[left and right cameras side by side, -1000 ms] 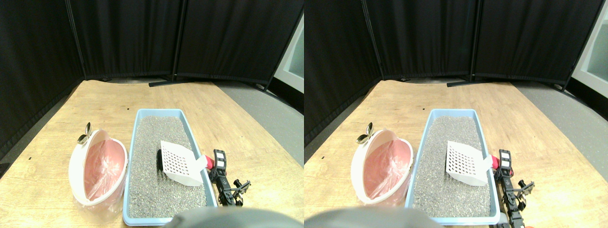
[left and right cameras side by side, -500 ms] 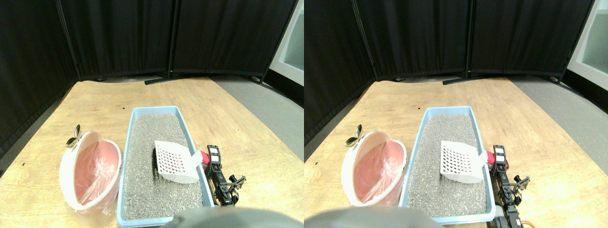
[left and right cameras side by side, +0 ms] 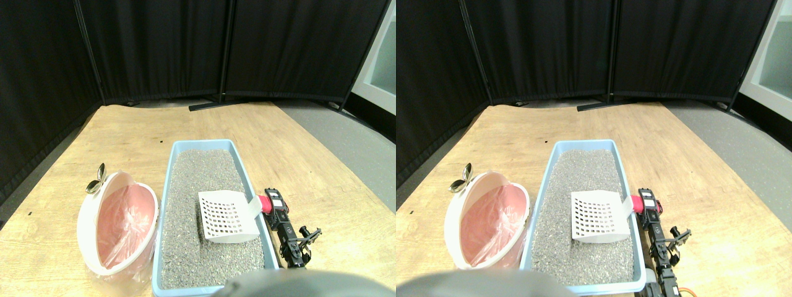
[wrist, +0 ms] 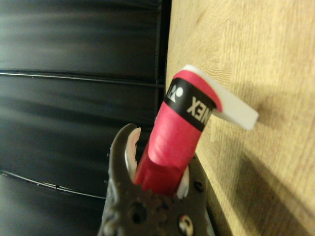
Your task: Scoop (unimanual)
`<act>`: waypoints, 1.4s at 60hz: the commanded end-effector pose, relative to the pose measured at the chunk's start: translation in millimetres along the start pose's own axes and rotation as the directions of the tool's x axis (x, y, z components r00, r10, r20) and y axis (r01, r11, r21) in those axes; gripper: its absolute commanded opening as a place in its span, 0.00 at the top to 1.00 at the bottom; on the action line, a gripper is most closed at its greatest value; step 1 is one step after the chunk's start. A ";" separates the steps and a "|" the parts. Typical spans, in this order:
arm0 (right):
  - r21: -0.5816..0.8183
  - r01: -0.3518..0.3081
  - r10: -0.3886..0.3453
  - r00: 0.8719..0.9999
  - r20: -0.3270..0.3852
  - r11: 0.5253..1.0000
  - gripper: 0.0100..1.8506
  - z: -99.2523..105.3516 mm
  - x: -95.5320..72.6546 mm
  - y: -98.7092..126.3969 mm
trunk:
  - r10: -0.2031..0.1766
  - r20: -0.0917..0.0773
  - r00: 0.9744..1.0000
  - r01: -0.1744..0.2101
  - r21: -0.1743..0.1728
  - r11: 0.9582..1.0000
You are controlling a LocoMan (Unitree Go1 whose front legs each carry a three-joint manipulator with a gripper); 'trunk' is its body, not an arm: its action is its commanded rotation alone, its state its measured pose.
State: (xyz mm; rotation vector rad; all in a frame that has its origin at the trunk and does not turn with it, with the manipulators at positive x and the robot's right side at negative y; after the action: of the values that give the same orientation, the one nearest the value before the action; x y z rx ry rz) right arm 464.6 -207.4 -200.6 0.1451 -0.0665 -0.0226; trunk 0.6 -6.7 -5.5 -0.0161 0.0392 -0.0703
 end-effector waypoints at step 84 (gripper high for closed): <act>-0.584 -0.262 0.373 0.925 0.076 0.768 0.97 124.4 87.4 -1.8 | 0.146 -0.013 0.989 -0.146 -0.203 0.968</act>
State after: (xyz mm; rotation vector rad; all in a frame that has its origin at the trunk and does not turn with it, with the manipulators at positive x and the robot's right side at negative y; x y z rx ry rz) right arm 541.0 -230.1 -79.9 -0.4812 -0.2210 0.2902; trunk -3.0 -3.1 -3.2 -0.1911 0.0251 0.0539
